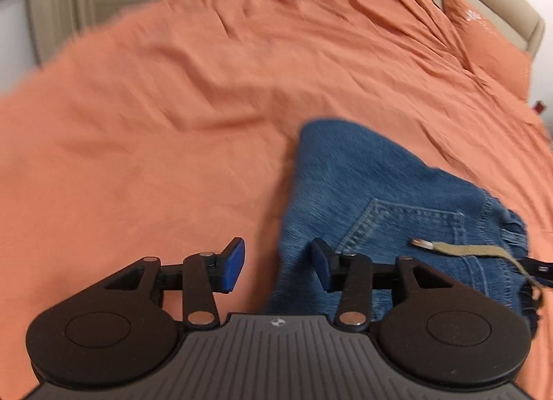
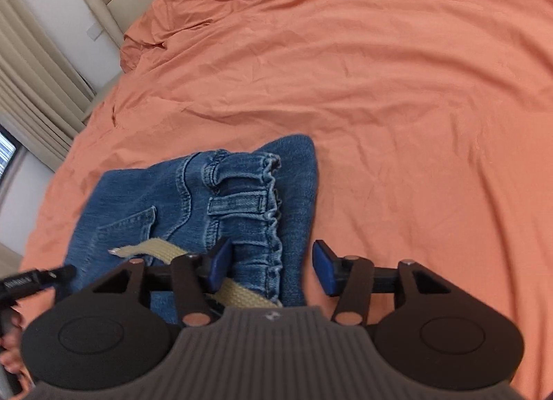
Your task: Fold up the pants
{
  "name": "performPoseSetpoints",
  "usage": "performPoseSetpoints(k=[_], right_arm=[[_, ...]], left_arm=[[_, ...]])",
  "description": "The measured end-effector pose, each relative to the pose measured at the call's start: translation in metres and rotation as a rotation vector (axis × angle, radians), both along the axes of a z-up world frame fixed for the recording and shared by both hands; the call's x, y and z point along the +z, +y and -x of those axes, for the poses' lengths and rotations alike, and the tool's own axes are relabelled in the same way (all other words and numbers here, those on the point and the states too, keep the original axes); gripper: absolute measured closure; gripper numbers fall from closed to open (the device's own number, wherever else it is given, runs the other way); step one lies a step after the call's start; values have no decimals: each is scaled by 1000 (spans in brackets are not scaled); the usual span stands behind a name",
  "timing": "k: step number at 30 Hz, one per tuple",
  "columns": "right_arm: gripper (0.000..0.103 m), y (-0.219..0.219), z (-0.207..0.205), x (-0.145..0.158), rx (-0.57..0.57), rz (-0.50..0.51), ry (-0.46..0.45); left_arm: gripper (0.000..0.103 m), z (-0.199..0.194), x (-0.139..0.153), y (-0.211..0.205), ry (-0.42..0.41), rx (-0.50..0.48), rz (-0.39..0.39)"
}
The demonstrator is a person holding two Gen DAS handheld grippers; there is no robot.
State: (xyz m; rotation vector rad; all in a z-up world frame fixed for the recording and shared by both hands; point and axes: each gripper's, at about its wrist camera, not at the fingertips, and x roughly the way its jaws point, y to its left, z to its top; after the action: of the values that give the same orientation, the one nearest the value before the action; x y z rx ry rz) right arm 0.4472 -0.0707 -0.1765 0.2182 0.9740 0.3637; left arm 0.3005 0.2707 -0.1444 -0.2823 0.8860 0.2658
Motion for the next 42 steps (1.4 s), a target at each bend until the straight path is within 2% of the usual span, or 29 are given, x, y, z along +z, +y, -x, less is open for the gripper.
performPoseSetpoints(k=[2, 5, 8, 10, 12, 13, 15, 19, 20, 21, 23, 31, 42], right_arm=[[53, 0, 24, 19, 23, 96, -78], [49, 6, 57, 46, 63, 205, -197], [44, 6, 93, 78, 85, 205, -278], [33, 7, 119, 99, 102, 200, -321], [30, 10, 146, 117, 122, 200, -359], [26, 12, 158, 125, 126, 197, -373], [23, 14, 185, 142, 137, 181, -401], [23, 19, 234, 162, 127, 176, -443], [23, 21, 246, 166, 126, 180, -450], [23, 22, 256, 168, 125, 183, -456], [23, 25, 276, 170, 115, 186, -459], [23, 34, 323, 156, 97, 183, -432], [23, 32, 321, 136, 79, 218, -382]], left_arm=[[52, 13, 19, -14, -37, 18, -79], [52, 39, 49, -35, -124, 12, -144], [51, 63, 82, -56, -168, -15, -216], [48, 81, 102, -69, -200, -26, -260], [42, 102, 120, -81, -241, -23, -302], [42, 109, 127, -87, -257, -23, -320], [40, 126, 139, -95, -271, -20, -355], [39, 159, 156, -99, -269, -17, -352], [34, 167, 159, -99, -277, -11, -344], [26, 175, 160, -100, -282, -3, -339], [19, 189, 160, -101, -276, 17, -337], [19, 213, 135, -114, -198, 43, -278], [20, 206, 98, -143, -85, -34, -243]])
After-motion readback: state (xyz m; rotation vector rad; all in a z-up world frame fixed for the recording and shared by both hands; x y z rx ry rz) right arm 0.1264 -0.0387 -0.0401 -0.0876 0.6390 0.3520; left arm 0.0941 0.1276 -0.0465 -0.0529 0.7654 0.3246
